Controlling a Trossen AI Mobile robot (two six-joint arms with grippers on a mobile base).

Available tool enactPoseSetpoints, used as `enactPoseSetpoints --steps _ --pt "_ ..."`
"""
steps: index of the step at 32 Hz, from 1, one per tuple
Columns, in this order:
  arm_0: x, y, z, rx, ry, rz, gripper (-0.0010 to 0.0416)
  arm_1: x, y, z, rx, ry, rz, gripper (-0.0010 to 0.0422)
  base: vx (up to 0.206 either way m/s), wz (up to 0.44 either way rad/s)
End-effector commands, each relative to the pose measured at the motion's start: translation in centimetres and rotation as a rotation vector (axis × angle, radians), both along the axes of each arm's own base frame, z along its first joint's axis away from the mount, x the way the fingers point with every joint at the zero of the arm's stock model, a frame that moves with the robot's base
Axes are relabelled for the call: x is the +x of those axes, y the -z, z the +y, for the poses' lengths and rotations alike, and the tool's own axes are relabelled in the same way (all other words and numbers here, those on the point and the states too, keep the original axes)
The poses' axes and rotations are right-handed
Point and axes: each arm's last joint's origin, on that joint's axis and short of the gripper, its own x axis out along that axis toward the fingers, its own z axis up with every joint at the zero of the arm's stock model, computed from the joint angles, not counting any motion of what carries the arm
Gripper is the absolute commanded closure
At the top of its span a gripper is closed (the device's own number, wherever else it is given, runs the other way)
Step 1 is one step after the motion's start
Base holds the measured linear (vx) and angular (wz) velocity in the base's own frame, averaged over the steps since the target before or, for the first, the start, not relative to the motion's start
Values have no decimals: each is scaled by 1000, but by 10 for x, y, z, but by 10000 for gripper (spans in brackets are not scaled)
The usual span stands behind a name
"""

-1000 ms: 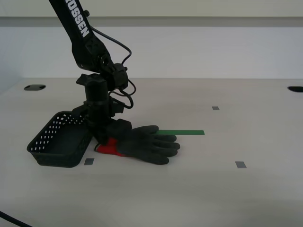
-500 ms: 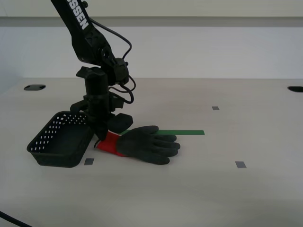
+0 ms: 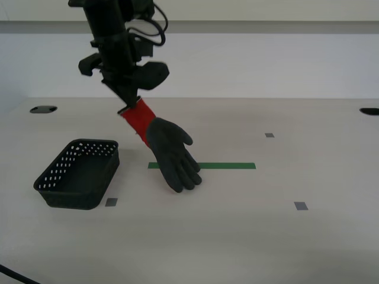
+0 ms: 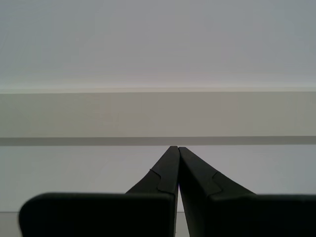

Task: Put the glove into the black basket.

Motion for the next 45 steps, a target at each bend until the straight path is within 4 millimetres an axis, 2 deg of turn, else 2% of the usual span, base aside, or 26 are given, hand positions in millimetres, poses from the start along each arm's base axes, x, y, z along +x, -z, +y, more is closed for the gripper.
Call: enactPoseSetpoints --steps 1,3,6,7,10,12,13,14,15,18,19,22,25,26,27,28,29,31,34,45 --pt "0 1 0 0 2 10 405 2 -32 1 -20 -7 -39 414 0 0" --pt "0 1 0 0 2 11 405 3 -56 1 -31 -8 -59 414 0 0" --pt "0 1 0 0 2 11 405 8 -78 1 -30 11 -72 414 0 0" --pt "0 1 0 0 2 11 405 12 -93 3 -30 13 -81 414 0 0" --pt "0 1 0 0 2 11 405 18 -131 17 -30 8 -109 414 0 0" --pt "0 1 0 0 2 12 405 18 -140 25 -31 -4 -120 414 0 0" --pt "0 1 0 0 2 12 405 11 -158 56 -25 -60 -127 414 0 0" --pt "0 1 0 0 2 12 405 8 -162 62 -22 -68 -128 414 0 0" --pt "0 1 0 0 2 11 405 0 -171 82 -21 -114 -139 414 0 0" --pt "0 2 0 0 2 23 405 -17 -183 119 -14 -209 -173 414 0 0" --pt "0 3 0 0 2 29 405 -19 -181 127 -11 -233 -167 414 0 0" --pt "0 3 0 0 2 34 405 -28 -176 134 -3 -252 -140 413 0 0" --pt "0 4 0 0 2 40 405 -28 -152 134 12 -252 -83 413 0 0" --pt "0 4 0 0 2 41 405 -29 -142 134 15 -254 -70 413 0 0" --pt "0 4 0 0 2 41 405 -33 -114 135 26 -258 -25 413 0 0" --pt "0 3 0 0 2 39 405 -37 -96 136 31 -259 -2 413 12 -25" --pt "0 4 0 0 2 42 405 -39 -90 136 32 -261 3 413 0 0" --pt "0 4 0 0 2 44 405 -45 -62 138 30 -278 7 413 0 0" --pt "0 4 0 0 2 41 405 -53 -45 140 35 -296 34 413 4 -2" --pt "0 5 0 0 2 54 405 -64 -6 140 -29 -317 2 413 0 0"
